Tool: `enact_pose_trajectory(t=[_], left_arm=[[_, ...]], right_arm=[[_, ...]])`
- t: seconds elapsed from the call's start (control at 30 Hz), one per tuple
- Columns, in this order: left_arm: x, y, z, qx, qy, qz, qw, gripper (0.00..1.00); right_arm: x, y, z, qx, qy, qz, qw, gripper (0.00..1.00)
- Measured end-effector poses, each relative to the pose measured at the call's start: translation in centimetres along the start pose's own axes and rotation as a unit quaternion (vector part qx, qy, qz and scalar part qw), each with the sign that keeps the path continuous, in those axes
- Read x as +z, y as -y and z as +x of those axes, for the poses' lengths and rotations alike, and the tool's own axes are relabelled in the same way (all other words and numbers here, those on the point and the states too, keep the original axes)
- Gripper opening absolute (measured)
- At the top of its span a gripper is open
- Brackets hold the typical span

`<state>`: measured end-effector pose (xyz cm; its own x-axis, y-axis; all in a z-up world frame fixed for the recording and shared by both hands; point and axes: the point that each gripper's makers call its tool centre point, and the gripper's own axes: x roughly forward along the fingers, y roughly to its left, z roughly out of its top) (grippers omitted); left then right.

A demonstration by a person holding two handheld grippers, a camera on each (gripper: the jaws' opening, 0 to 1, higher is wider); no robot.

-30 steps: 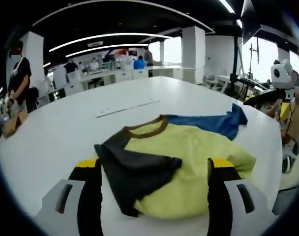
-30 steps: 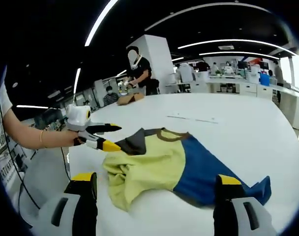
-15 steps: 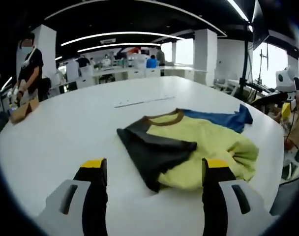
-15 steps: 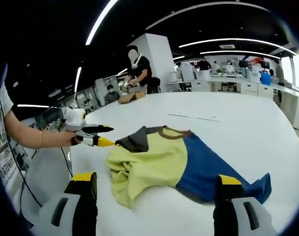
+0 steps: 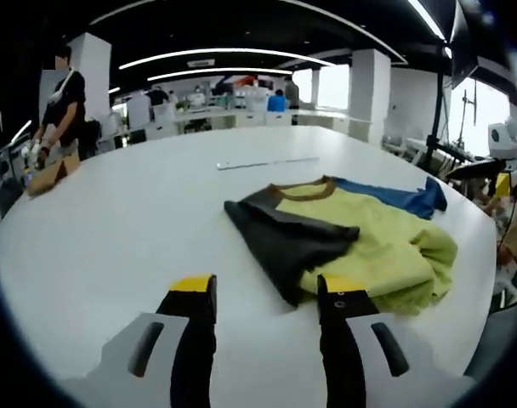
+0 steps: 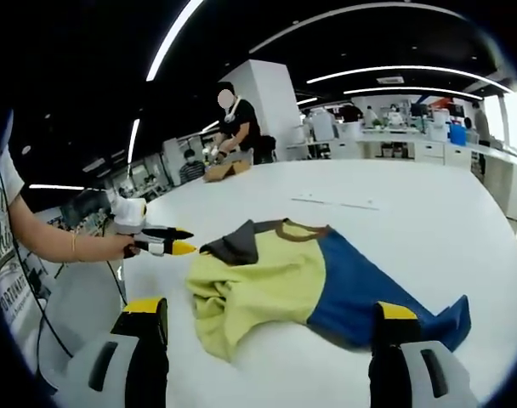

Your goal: Fold the garment on the visible template until the final outline fits inside the template.

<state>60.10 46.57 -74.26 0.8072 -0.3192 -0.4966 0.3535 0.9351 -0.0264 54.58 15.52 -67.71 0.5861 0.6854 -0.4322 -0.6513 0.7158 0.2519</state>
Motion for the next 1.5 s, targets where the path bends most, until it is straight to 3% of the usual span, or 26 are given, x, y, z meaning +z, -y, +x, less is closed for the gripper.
enact_pose_trajectory(t=[0.23, 0.53, 0.83, 1.13, 1.5], left_arm=[[-1.7, 0.3, 0.8, 0.0, -0.021, -0.01, 0.9997, 0.23], [-2.2, 1.4, 2.2, -0.019, -0.033, -0.03, 0.9988, 0.11], [-2.3, 1.5, 2.5, -0.019, -0.045, -0.014, 0.9987, 0.01], [0.0, 0.4, 0.9, -0.009, -0.013, -0.033, 0.9993, 0.0], [3.2, -2.6, -1.3, 0.024, 0.024, -0.037, 0.9988, 0.0]], right_arm=[[-0.4, -0.2, 0.0, 0.0, -0.003, 0.003, 1.0, 0.99], [-0.7, -0.1, -0.1, -0.003, -0.003, 0.009, 1.0, 0.99], [-0.8, 0.0, 0.0, -0.005, -0.002, 0.012, 0.9999, 0.99], [-0.7, -0.2, 0.1, -0.002, 0.001, 0.012, 0.9999, 0.99], [-0.7, -0.5, 0.4, 0.002, 0.001, 0.01, 0.9999, 0.99]])
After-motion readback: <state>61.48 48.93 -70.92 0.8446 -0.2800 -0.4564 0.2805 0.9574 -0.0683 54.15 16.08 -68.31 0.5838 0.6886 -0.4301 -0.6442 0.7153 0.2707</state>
